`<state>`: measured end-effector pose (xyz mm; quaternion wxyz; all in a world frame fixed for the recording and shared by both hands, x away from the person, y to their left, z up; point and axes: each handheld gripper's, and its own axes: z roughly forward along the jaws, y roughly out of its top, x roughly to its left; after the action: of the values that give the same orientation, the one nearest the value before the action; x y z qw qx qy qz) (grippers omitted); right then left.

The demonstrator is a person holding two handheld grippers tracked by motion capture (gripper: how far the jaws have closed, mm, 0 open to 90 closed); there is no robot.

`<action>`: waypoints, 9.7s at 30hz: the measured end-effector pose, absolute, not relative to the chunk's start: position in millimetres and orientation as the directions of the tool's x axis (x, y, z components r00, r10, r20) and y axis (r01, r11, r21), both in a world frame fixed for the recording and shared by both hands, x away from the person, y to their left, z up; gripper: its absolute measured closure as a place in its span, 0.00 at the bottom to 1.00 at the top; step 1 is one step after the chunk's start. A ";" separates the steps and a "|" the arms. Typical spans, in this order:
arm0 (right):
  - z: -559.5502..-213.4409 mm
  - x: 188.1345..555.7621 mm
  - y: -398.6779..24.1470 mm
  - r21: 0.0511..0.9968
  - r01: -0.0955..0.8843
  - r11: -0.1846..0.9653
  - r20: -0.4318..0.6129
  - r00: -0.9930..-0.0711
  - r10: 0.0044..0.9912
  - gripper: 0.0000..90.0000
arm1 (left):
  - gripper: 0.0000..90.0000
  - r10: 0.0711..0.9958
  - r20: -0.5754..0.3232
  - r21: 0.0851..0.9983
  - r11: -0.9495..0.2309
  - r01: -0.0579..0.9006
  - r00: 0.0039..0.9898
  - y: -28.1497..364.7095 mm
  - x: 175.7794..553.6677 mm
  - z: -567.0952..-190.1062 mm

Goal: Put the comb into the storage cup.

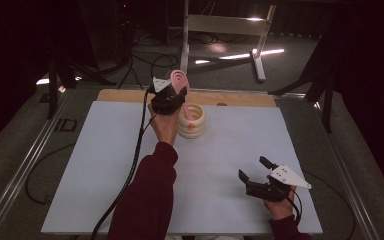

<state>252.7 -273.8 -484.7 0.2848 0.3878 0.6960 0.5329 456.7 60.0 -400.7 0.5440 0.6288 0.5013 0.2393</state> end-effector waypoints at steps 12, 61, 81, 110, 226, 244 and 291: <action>-484.7 252.5 -273.6 0.963 0.236 0.131 0.017 -0.536 0.844 0.10 | 0.72 0.884 -0.249 0.922 0.092 0.377 0.394 54.8 456.7 -404.8; -485.1 252.8 -271.7 0.963 0.236 0.131 0.020 -0.546 0.838 0.10 | 0.72 0.893 -0.222 0.920 0.058 0.387 0.392 38.1 457.7 -420.4; -485.3 253.0 -271.4 0.963 0.236 0.133 0.019 -0.546 0.837 0.10 | 0.71 0.892 -0.221 0.911 0.045 0.409 0.395 33.7 459.3 -430.8; -486.4 254.3 -271.6 0.962 0.241 0.125 0.029 -0.549 0.835 0.10 | 0.71 0.881 -0.251 0.895 0.053 0.443 0.402 33.6 463.3 -438.2; -489.2 253.5 -259.1 0.959 0.244 0.146 0.021 -0.575 0.818 0.10 | 0.00 0.890 -0.085 0.885 -0.139 0.445 0.448 113.3 437.0 -421.6; -490.6 253.9 -257.1 0.957 0.250 0.149 0.023 -0.577 0.816 0.10 | 0.00 0.859 -0.058 0.891 -0.185 0.414 0.509 132.9 412.5 -409.7; -492.3 254.0 -257.3 0.954 0.254 0.158 0.017 -0.573 0.819 0.10 | 0.00 0.831 0.067 0.911 -0.277 0.306 0.553 189.0 322.7 -418.1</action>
<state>254.0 -257.3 -492.3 0.2676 0.3768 0.7124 0.5281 322.7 189.0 -418.1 0.4661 0.7478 0.3798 0.2816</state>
